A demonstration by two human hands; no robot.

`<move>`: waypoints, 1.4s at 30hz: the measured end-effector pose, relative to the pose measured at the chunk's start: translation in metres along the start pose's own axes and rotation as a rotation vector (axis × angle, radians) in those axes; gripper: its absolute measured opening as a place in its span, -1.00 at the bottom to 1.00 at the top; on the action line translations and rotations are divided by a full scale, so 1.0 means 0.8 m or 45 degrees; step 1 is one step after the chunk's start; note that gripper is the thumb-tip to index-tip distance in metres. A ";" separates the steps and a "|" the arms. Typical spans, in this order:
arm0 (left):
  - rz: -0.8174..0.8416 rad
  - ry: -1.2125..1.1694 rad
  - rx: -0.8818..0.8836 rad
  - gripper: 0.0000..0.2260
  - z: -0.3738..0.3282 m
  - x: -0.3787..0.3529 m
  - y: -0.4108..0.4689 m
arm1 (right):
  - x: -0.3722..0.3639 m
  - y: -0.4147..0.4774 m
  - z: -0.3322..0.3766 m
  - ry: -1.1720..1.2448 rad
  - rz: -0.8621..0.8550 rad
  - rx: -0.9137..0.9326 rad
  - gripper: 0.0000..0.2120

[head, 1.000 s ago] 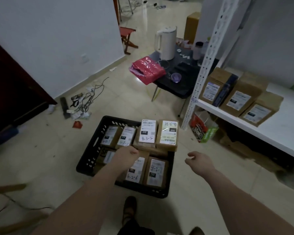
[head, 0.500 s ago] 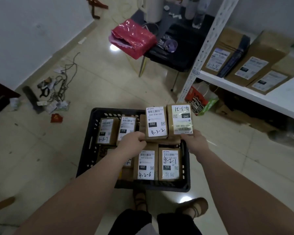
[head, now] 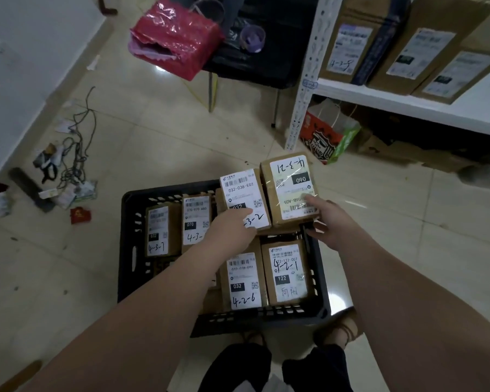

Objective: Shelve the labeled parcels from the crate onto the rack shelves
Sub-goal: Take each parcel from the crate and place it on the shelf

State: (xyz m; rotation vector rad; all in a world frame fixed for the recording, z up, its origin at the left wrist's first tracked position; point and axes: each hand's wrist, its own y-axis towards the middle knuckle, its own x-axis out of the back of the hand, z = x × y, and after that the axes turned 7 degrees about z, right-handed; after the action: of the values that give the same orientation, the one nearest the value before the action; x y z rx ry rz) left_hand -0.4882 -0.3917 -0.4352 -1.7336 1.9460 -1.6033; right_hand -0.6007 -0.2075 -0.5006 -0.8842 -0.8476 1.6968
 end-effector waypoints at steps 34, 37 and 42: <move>0.350 -0.407 -0.606 -0.01 -0.339 0.076 -0.105 | 0.139 -0.346 0.268 -0.807 0.282 1.004 -0.06; 0.364 -0.661 -0.560 -0.18 -0.351 0.063 -0.102 | 0.161 -0.348 0.265 -0.664 0.035 1.081 -0.01; 0.475 -0.893 -0.477 -0.26 -0.373 0.036 -0.093 | 0.205 -0.347 0.254 -0.502 -0.040 0.931 0.02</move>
State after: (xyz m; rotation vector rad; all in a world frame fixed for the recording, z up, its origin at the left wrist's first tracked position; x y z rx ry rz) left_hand -0.6402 -0.2151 -0.2328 -1.5912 2.0709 -0.4340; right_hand -0.6904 -0.0054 -0.1903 -0.0408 -0.4127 1.9775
